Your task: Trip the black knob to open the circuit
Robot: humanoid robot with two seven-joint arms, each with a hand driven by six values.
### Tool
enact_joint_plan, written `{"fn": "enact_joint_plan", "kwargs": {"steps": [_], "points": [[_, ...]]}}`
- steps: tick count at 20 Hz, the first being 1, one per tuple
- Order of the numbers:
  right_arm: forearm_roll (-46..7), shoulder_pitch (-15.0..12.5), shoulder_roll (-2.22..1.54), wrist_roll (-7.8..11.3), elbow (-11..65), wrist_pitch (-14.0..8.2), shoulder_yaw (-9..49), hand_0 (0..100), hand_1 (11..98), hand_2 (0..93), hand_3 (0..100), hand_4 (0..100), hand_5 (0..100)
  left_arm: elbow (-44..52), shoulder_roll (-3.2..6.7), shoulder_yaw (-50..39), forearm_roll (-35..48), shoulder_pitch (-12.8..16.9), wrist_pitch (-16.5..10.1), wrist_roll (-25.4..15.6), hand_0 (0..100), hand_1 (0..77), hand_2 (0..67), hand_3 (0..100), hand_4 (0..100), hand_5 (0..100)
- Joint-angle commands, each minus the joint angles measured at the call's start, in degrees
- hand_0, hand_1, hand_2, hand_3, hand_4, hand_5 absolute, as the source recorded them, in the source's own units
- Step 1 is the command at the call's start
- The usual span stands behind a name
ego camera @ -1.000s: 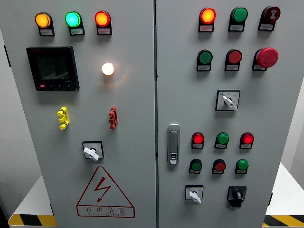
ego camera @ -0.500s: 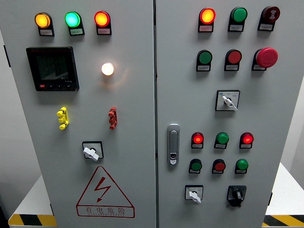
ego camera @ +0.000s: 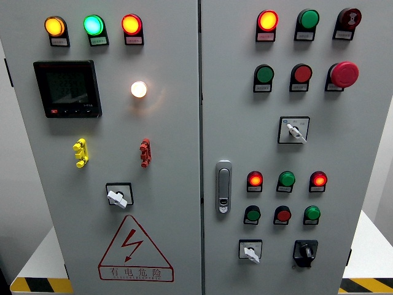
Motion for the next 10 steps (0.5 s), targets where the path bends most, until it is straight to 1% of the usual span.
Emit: {"fn": "enact_joint_plan", "kwargs": {"steps": [1, 2, 3, 4, 5, 6, 8, 9, 10], "points": [[-18.5, 1.1, 0.98, 0.16, 0.9, 0.2, 17.1, 84, 37.6, 0.5, 11, 2, 13, 0.0, 0.00, 0.0, 0.0, 0.0, 0.0, 0.0, 0, 0.0, 19.4, 26, 10, 9], [-21.9, 1.2, 1.07, 0.33, 2.1, 0.3, 19.8, 84, 37.6, 0.5, 12, 2, 13, 0.0, 0.00, 0.0, 0.0, 0.0, 0.0, 0.0, 0, 0.0, 19.4, 26, 10, 9], [-22.0, 1.2, 1.16, 0.51, 4.6, 0.4, 21.1, 84, 37.7, 0.5, 12, 2, 13, 0.0, 0.00, 0.0, 0.0, 0.0, 0.0, 0.0, 0, 0.0, 19.4, 26, 10, 9], [-21.9, 1.1, 1.77, 0.60, 6.9, 0.4, 21.7, 84, 37.8, 0.5, 12, 3, 13, 0.0, 0.00, 0.0, 0.0, 0.0, 0.0, 0.0, 0, 0.0, 19.4, 26, 10, 9], [-21.8, 1.0, 2.04, 0.77, 9.7, 0.4, 22.8, 84, 38.0, 0.4, 12, 3, 13, 0.0, -0.09, 0.0, 0.0, 0.0, 0.0, 0.0, 0, 0.0, 19.4, 26, 10, 9], [-21.7, 0.9, 2.04, 1.56, 12.6, 0.4, 23.4, 84, 38.1, 0.5, 13, 3, 14, 0.0, 0.00, 0.0, 0.0, 0.0, 0.0, 0.0, 0, 0.0, 19.4, 26, 10, 9], [-21.3, 0.1, 2.04, 4.89, 18.3, 0.4, 23.8, 84, 38.3, 0.5, 14, 4, 15, 0.0, 0.00, 0.0, 0.0, 0.0, 0.0, 0.0, 0, 0.0, 19.4, 26, 10, 9], [-19.5, 0.0, 2.04, 6.65, 21.0, 0.4, 23.7, 83, 38.4, 0.5, 15, 4, 17, 0.0, -0.09, 0.0, 0.0, 0.0, 0.0, 0.0, 0, 0.0, 19.4, 26, 10, 9], [-17.7, -0.2, 2.13, 7.36, 23.7, 0.3, 23.8, 83, 38.8, 0.5, 16, 6, 19, 0.0, -0.09, 0.0, 0.0, 0.0, 0.0, 0.0, 0, 0.0, 19.4, 26, 10, 9]]}}
